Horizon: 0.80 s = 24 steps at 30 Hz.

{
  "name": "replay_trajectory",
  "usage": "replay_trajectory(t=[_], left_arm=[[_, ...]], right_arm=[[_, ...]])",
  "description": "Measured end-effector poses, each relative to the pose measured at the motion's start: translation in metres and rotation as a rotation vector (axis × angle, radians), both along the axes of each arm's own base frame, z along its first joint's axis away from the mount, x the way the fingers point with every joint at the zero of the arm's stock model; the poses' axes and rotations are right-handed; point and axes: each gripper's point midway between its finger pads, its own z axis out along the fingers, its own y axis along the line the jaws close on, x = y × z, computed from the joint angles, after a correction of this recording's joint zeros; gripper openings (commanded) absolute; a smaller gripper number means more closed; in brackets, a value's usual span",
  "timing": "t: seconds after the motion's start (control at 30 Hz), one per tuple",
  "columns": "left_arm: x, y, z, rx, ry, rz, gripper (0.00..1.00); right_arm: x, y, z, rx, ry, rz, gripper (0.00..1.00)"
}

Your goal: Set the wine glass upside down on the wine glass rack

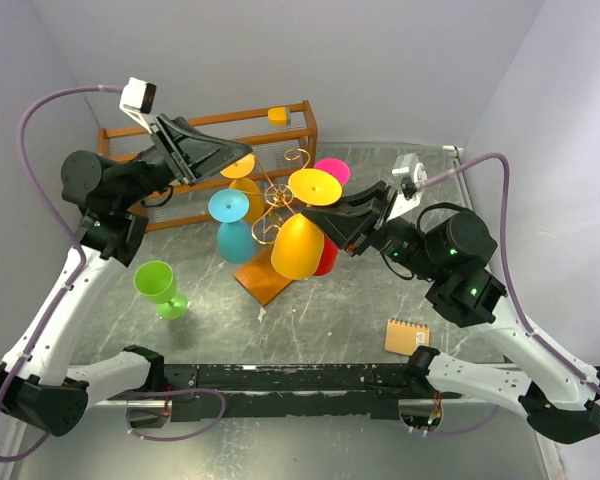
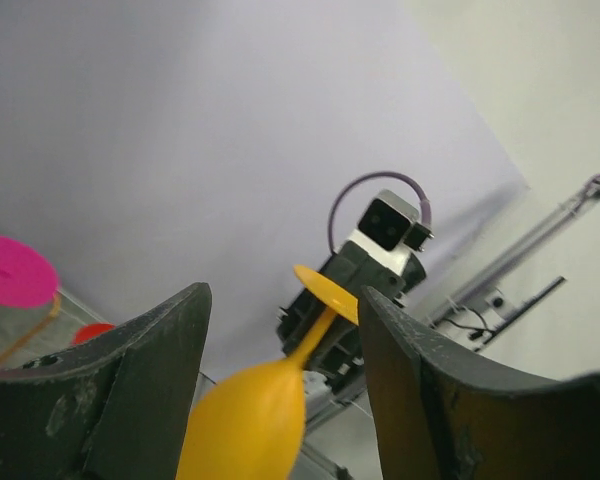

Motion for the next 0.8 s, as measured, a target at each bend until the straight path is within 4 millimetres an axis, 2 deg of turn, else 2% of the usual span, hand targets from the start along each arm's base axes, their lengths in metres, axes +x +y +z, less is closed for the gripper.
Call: replay_trajectory(t=[0.27,0.47,0.63,0.8], left_arm=[[-0.030,-0.041,-0.008,0.001,0.099,-0.198,0.67],[-0.037,-0.066,-0.027,0.051,0.204,-0.278,0.68],[-0.042,-0.077,-0.039,0.087,0.280,-0.335,0.66],[-0.052,-0.083,-0.041,0.085,0.325,-0.394,0.61]], right_arm=[[-0.005,-0.004,-0.006,-0.046,-0.034,0.001,0.00],[-0.004,-0.006,-0.009,-0.065,-0.048,-0.007,0.00],[-0.004,-0.005,-0.016,-0.085,-0.050,-0.007,0.00],[-0.006,-0.002,-0.025,-0.113,-0.045,0.014,0.00]])
